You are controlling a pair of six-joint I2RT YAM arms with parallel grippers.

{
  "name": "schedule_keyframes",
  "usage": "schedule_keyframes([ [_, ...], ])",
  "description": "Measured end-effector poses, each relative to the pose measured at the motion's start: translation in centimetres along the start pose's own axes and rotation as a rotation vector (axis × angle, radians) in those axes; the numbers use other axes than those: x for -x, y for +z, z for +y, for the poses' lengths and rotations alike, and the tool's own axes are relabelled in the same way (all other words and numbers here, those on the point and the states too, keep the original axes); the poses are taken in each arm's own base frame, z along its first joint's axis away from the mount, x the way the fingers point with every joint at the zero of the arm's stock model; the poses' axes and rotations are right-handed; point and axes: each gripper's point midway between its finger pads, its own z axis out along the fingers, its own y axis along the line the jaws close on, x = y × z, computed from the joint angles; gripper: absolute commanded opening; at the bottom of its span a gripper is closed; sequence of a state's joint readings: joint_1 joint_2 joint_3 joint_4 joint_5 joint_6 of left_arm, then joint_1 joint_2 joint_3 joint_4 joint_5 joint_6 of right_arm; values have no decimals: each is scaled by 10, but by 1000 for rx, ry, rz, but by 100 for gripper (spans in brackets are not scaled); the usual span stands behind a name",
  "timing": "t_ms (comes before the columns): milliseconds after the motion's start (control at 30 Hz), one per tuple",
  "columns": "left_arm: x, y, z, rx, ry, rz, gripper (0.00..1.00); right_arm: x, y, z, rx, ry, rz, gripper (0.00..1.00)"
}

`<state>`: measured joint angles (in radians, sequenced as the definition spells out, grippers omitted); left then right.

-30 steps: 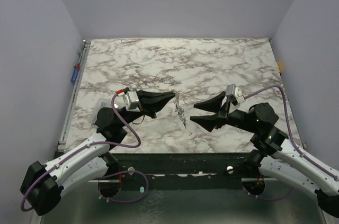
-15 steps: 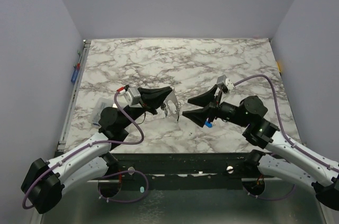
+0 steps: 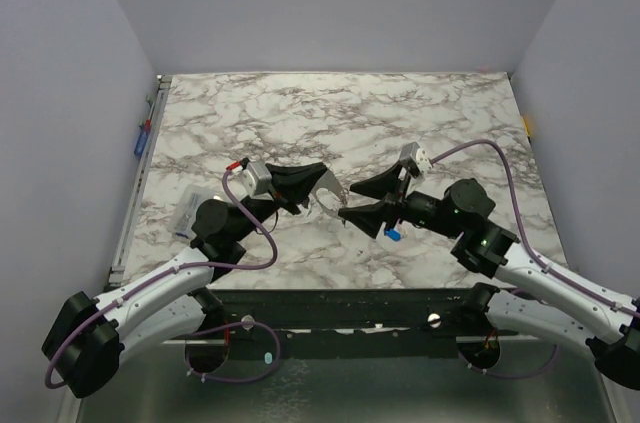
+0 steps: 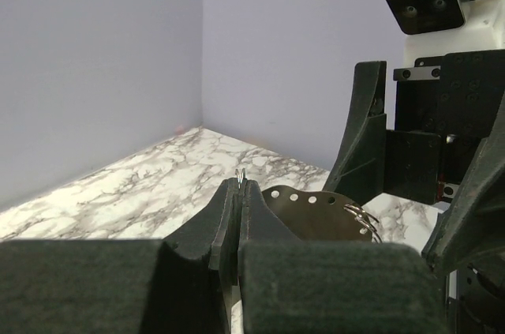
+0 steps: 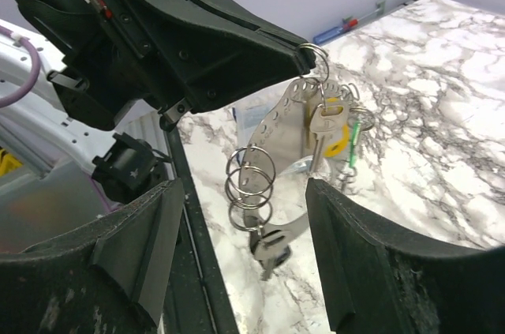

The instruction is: Put the keys on the keyring

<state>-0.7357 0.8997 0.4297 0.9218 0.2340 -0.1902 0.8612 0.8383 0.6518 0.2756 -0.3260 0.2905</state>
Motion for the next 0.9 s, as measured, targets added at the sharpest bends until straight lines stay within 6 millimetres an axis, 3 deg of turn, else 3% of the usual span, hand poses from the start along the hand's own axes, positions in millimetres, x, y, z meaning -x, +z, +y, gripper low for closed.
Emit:
schedule_keyframes([
  [200, 2, 1, -2, -7, 0, -10, 0, 0, 3, -8, -27, -57, -7, 68],
  [467, 0, 0, -2, -6, -1, -6, 0, -7, 7, -14, -40, -84, 14, 53],
  [900, -4, -1, -4, -11, -5, 0, 0, -5, 8, -14, -44, -103, 9, 55],
])
